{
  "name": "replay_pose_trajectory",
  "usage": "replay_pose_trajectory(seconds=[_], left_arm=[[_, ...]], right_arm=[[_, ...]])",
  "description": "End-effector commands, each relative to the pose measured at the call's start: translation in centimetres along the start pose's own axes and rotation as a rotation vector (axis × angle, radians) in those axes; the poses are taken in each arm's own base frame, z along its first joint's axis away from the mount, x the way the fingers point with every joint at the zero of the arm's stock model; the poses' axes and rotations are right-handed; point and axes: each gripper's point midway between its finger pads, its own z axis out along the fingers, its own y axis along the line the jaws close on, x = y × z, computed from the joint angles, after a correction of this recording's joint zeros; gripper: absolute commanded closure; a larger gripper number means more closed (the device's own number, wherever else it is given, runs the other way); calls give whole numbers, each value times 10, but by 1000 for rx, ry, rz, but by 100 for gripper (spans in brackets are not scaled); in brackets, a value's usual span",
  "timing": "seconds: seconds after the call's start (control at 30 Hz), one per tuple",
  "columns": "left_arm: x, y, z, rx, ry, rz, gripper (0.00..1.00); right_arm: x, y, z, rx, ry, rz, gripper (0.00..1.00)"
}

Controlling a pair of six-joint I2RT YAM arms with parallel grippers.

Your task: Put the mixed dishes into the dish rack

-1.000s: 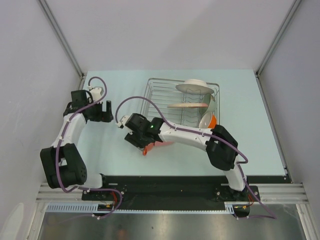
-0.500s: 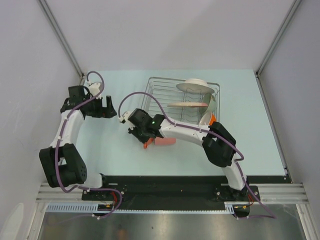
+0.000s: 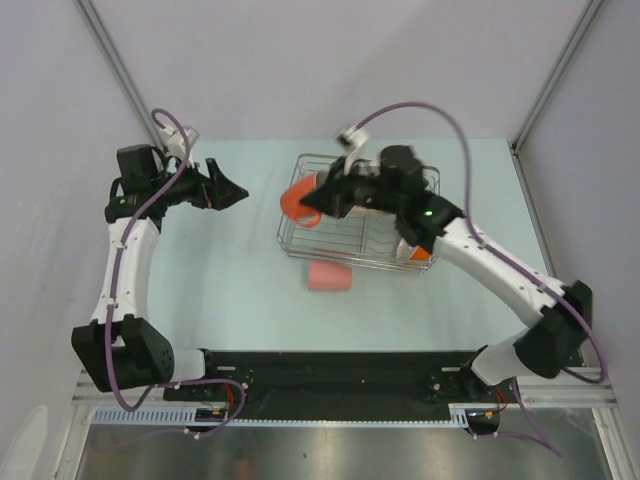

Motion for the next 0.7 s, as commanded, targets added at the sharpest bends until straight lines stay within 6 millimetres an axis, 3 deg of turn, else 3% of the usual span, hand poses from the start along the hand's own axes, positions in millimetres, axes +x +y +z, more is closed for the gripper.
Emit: replay_pose_trajectory(seconds=[0.0,0.07,0.17,0.33,0.37,0.43,0.47,0.67], left_arm=[[-41,-52,-4,243,-74,-41,0],[-51,-70,-2,360,-81,-84,0],[-67,-103,-8,567,-102,-114,0],[-81,-144,-19,763,-114,-115,0],[-87,-157,-29,806,-136,-102,0],[-87,-159,-26,854,-133,-134,0],[-86,-171,-38,908,-140,-114,0],[-70,-168,-12,911,-87,-147,0]], right_arm=[[-119,66,-79,-320,-441,-57,100],[-135,68,-96,-373,-508,-34,100],[-141,59,-109,-452,-545,45,100],[-137,39,-123,-544,-589,137,100],[-137,35,-125,-541,-593,157,100],[-132,30,-126,-535,-594,169,100],[-132,29,-126,-535,-601,168,100],[-129,27,-125,-575,-604,194,100]])
